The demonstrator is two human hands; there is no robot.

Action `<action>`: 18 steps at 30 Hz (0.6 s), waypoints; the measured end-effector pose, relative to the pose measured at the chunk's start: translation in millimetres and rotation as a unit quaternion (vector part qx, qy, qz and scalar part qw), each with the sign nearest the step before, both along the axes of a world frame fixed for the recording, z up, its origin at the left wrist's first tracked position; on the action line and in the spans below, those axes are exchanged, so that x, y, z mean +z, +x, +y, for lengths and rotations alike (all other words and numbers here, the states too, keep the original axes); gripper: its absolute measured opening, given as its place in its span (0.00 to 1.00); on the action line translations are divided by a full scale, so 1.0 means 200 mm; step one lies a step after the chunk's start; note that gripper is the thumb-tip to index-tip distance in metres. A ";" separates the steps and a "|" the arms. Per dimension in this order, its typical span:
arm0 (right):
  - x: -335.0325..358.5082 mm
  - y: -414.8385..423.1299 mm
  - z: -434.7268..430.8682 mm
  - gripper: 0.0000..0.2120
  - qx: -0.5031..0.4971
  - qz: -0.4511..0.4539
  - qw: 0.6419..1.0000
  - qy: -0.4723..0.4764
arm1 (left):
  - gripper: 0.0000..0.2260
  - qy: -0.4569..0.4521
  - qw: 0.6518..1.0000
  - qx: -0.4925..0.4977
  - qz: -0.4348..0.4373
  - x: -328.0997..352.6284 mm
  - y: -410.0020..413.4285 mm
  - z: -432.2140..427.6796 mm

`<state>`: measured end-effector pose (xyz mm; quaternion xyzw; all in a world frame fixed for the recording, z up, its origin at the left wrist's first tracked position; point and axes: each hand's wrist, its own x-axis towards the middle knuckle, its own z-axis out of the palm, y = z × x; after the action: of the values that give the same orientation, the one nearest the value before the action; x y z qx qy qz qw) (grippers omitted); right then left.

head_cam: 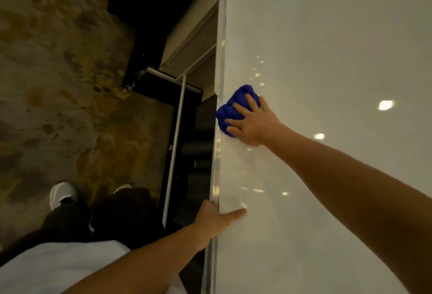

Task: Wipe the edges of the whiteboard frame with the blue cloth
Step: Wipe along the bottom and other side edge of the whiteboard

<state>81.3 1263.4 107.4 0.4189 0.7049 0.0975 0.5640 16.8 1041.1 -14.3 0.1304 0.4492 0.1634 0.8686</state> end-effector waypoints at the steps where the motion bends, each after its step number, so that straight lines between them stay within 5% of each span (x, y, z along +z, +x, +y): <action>1: -0.02 -0.02 0.00 0.27 0.011 0.019 1.000 -0.013 | 0.36 -0.028 1.000 0.007 -0.001 0.01 -0.01 0.04; 6: -0.11 -0.01 -0.22 0.23 0.101 0.098 0.963 -0.229 | 0.14 -0.025 0.994 0.083 -0.064 0.00 -0.03 0.38; 10: -0.09 0.03 0.29 0.24 0.057 0.081 0.992 -0.081 | 0.46 -0.064 0.998 -0.003 -0.005 0.01 -0.04 0.49; 12: -0.10 0.01 0.46 0.25 0.034 0.077 0.996 -0.035 | 0.51 -0.059 0.998 0.000 -0.001 -0.01 -0.04 0.59; 14: -0.11 0.03 0.46 0.26 0.058 0.108 0.990 -0.072 | 0.46 -0.056 0.998 0.027 0.001 -0.05 -0.01 0.73; 18: -0.04 0.13 0.44 0.24 0.114 0.124 0.963 -0.210 | 0.22 0.056 0.997 0.028 0.033 -0.09 0.02 1.07</action>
<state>106.5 1351.1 99.5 0.2166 0.8171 -0.0416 0.5326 19.8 1254.1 -32.9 0.1722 0.4715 0.2080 0.8395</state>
